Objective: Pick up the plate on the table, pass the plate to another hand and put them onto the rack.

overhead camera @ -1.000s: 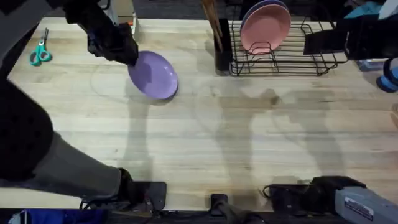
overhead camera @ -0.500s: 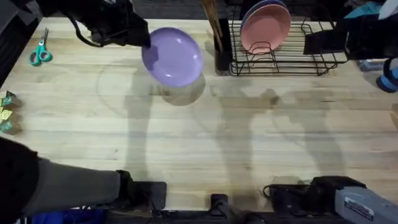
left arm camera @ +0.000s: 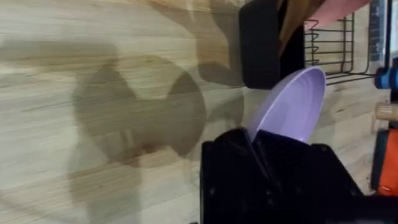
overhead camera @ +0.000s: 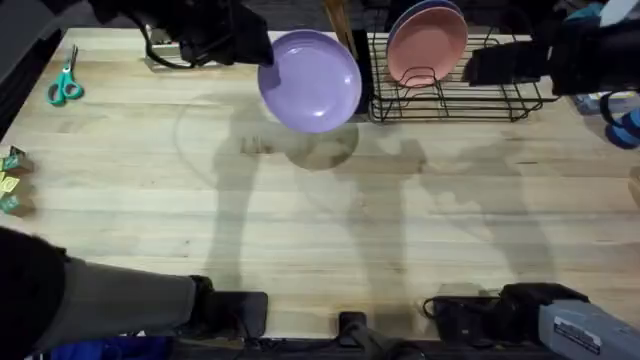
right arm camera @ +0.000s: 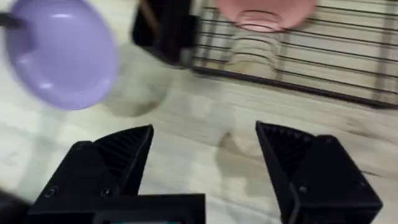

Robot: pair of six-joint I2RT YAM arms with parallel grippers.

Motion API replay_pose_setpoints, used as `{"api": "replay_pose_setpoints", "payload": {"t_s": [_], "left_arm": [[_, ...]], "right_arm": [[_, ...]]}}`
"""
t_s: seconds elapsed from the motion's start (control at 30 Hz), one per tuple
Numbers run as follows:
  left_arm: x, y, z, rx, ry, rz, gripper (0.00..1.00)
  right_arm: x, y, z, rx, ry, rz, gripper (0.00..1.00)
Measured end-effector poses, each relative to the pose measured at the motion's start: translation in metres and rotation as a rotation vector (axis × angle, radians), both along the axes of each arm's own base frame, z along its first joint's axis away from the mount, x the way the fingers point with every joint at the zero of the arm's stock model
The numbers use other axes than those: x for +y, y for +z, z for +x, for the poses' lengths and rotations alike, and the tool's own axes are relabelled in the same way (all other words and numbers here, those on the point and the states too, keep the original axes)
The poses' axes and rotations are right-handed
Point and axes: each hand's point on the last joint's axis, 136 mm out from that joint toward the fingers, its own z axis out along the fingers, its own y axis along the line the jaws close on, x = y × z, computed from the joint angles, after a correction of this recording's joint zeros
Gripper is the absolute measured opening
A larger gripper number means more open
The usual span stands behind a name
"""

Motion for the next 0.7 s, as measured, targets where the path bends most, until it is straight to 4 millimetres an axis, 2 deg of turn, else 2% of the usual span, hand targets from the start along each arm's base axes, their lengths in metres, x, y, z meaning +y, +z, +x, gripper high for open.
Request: {"api": "replay_pose_setpoints", "payload": {"t_s": [0.2, 0.33, 0.7], "left_arm": [[-0.015, 0.001, -0.001, 0.004, -0.018, -0.015, 0.042], [-0.02, 0.002, -0.003, 0.007, -0.025, -0.02, 0.042], [-0.02, 0.002, -0.003, 0.01, -0.02, -0.023, 0.043]], "right_arm": [[0.024, 0.01, -0.004, 0.011, 0.058, 0.156, 0.992], [0.035, 0.014, -0.009, 0.08, 0.012, 0.299, 0.992], [0.039, 0.015, -0.011, 0.141, -0.058, 0.387, 0.992]]}}
